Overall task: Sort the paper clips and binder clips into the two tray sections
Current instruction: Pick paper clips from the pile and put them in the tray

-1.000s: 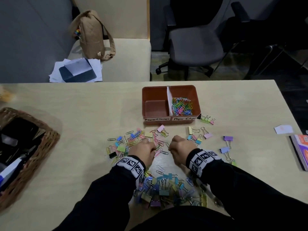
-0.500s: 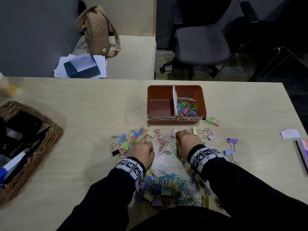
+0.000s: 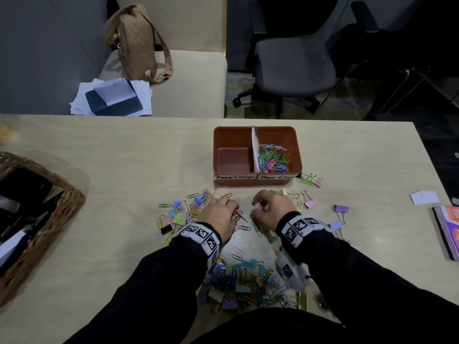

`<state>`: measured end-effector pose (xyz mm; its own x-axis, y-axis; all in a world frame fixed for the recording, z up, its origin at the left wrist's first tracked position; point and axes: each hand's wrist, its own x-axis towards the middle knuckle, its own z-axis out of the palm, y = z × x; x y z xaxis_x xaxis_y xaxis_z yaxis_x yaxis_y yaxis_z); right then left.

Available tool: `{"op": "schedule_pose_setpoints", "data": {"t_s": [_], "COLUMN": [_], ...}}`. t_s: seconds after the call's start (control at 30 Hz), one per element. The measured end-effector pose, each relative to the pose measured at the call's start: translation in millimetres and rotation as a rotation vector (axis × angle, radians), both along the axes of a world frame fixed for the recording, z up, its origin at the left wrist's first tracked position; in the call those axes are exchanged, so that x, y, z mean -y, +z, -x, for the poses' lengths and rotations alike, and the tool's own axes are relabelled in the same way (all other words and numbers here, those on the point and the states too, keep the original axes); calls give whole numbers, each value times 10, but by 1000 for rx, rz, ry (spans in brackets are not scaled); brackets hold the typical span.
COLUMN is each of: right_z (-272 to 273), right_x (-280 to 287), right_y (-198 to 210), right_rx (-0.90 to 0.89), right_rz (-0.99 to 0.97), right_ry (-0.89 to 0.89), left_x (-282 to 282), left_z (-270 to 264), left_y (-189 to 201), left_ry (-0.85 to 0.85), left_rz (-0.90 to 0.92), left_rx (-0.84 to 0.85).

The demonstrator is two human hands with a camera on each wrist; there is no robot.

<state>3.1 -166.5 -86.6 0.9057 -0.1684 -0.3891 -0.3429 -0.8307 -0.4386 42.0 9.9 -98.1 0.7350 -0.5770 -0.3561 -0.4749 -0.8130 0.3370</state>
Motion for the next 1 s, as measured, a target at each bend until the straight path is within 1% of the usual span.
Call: {"op": "schedule_pose_setpoints", "data": {"t_s": [0.07, 0.27, 0.33, 0.4, 0.47, 0.57, 0.6, 0.73, 0.83, 0.93, 1.0], "right_z": [-8, 72, 121, 152, 151, 130, 122, 91, 45, -73, -137], "right_x": [84, 208, 150, 64, 18, 25, 33, -8, -55, -118, -158], "right_y": [35, 84, 51, -19, -52, -20, -17, -32, -38, -71, -134], "right_rx": [38, -11, 45, 80, 56, 56, 60, -52, -43, -8, 12], "right_rz": [4, 219, 257, 263, 270, 349, 371, 338, 275, 156, 106], "right_ry": [-75, 19, 119, 322, 480, 559, 568, 580, 517, 419, 451], "left_x": [-12, -9, -2, -4, -15, -47, -62, -115, -131, -180, -226], "left_z": [9, -27, -33, -39, -44, -49, -50, -67, -83, -86, -71], "left_y": [4, 50, 63, 63, 55, 55, 53, 63, 93, 111, 113], "left_ry": [16, 20, 30, 45, 58, 72, 87, 198, 326, 438, 448], "left_rz": [21, 32, 38, 36, 31, 43, 61, 161, 256, 289, 280], "left_rx": [9, -13, -17, -17, -26, -22, -22, -19, -54, -93, -121]}}
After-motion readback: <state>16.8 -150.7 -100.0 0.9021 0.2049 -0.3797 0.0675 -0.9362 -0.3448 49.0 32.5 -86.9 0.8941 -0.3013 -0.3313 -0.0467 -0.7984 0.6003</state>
